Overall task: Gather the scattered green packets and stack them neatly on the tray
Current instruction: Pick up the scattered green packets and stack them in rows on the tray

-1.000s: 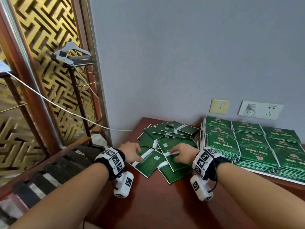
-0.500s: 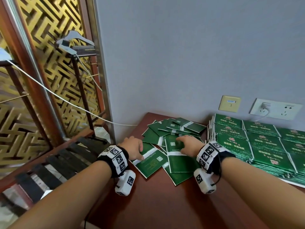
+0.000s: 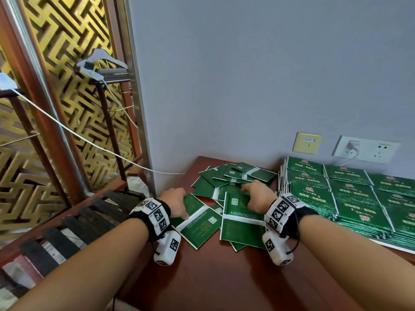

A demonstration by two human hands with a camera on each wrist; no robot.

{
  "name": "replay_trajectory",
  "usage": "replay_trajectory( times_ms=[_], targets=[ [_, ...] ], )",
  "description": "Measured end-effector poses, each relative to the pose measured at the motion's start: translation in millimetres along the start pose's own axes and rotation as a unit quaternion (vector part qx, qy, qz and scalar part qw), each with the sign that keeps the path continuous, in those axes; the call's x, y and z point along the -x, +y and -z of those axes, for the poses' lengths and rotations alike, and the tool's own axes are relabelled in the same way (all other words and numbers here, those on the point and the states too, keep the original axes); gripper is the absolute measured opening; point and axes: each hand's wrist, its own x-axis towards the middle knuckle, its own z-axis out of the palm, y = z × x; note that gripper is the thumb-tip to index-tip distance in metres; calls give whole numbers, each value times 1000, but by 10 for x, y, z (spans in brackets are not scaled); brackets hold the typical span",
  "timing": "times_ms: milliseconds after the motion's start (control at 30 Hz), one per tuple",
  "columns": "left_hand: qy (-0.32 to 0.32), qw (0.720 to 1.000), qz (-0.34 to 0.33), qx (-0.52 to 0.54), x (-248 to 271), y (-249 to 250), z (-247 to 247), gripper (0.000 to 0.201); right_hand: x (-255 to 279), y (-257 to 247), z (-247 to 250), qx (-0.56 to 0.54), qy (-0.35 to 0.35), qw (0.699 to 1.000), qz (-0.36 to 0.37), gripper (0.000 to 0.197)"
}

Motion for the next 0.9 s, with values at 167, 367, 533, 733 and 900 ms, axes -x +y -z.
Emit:
replay_trajectory(
  times_ms=[167, 367, 533, 733, 900],
  targets=[
    [28, 1000, -10, 6, 109, 34, 30, 60, 191, 5, 87, -8, 22, 999, 29, 30],
    [62, 995, -67, 27, 305, 255, 142, 32, 482, 9, 173, -32, 35, 998, 46, 21],
    [-10, 991, -131, 30, 530, 465, 110, 29, 678, 31, 97, -52, 22, 997, 60, 20],
    [-37, 988, -144, 50, 673, 518, 22, 28, 815, 59, -2, -101, -34, 992, 68, 24],
    [-11, 996, -83, 4, 762, 471, -4, 44, 856, 97, -36, -74, -26, 997, 15, 33]
  ],
)
